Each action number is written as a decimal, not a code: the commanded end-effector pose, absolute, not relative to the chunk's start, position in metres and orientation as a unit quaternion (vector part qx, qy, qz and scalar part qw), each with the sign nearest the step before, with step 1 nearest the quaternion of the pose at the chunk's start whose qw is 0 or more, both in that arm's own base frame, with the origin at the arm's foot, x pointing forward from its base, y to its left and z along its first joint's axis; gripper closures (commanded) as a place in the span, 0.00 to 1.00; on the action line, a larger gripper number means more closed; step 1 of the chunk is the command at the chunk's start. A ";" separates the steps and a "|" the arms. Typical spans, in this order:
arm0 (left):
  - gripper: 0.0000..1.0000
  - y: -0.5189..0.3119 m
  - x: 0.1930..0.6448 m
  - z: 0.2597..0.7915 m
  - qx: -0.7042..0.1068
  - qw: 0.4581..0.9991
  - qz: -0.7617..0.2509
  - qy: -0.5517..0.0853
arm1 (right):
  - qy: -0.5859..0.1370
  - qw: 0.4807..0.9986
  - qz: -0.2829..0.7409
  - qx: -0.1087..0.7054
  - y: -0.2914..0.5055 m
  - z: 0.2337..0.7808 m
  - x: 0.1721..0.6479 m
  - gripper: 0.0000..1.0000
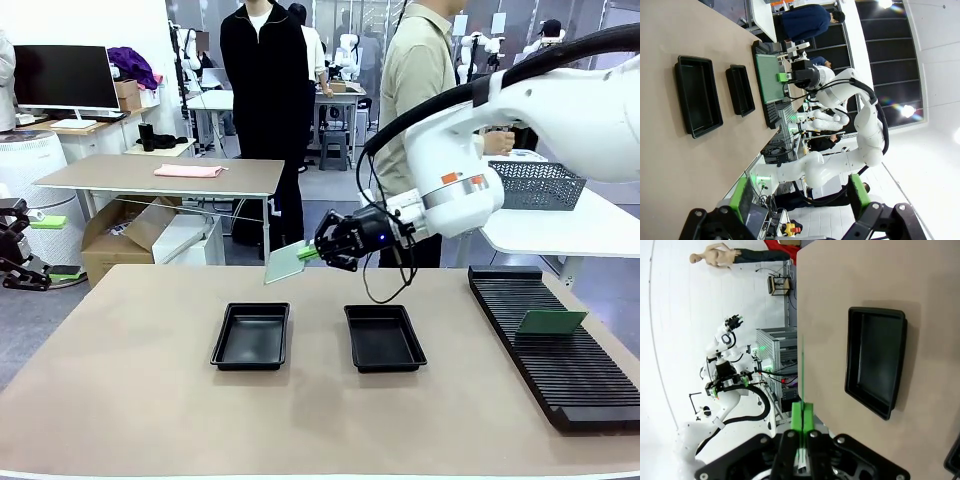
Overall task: Inspect and transfer BCBs to ESD trays.
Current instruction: Pick up the Blank PCB from the PCB Rack and place it in the left ESD tray.
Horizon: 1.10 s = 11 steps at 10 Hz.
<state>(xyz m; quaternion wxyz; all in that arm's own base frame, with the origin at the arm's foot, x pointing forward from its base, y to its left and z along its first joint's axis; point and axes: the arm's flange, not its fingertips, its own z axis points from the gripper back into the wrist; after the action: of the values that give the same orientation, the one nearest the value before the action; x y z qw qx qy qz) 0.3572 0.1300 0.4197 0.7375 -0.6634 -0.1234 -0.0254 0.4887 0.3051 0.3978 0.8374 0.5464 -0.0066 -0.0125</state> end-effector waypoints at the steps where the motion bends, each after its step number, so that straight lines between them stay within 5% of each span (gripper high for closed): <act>1: 0.00 0.130 0.358 0.421 -0.665 0.735 -0.024 -0.127 | -0.027 0.830 -0.004 0.557 0.325 0.382 0.490 0.98; 11: 0.00 0.130 0.358 0.421 -0.665 0.735 -0.024 -0.127 | -0.033 0.850 -0.014 0.525 0.385 0.311 0.481 0.98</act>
<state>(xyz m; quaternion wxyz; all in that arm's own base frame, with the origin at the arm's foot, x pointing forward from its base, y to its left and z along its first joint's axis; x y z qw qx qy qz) 0.3572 0.1300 0.4197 0.7375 -0.6635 -0.1234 -0.0254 0.4815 0.3740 0.3161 0.8519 0.5235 -0.0113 -0.0038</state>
